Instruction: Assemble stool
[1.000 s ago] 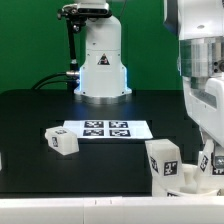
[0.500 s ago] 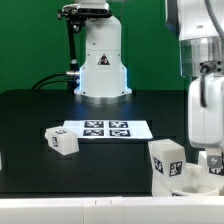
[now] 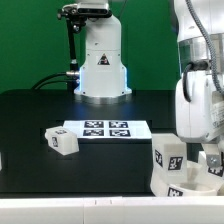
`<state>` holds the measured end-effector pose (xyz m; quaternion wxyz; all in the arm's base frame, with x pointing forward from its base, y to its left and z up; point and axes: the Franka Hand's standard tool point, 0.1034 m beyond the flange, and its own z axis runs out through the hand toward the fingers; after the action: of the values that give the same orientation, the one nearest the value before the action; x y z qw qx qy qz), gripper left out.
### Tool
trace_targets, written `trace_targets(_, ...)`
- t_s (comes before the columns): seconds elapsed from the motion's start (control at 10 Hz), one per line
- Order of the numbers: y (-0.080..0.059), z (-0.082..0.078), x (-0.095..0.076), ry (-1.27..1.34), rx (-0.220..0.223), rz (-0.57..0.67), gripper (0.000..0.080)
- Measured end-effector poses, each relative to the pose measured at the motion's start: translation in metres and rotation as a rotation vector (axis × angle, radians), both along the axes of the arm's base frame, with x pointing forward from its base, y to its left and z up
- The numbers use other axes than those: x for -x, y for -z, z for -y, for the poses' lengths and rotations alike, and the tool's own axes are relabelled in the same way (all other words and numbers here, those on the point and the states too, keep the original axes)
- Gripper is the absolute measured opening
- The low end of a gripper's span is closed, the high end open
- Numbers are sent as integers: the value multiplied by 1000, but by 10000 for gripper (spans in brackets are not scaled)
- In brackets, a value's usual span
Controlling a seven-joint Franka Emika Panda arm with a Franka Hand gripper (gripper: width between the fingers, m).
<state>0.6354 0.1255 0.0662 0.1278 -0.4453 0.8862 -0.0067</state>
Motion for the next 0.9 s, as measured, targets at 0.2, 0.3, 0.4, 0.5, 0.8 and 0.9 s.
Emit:
trace_targets(0.2, 0, 0, 0, -25, 6, 2, 417)
trace_targets(0.3, 0, 0, 0, -33, 8, 3, 590)
trace_targets(0.4, -7, -1, 2, -61, 10, 13, 590)
trace_targets(0.5, -20, 2, 8, -95, 8, 29, 639)
trace_targets(0.8, -39, 10, 12, -109, -3, 45, 649)
trace_targets(0.9, -38, 10, 12, -109, -2, 43, 649)
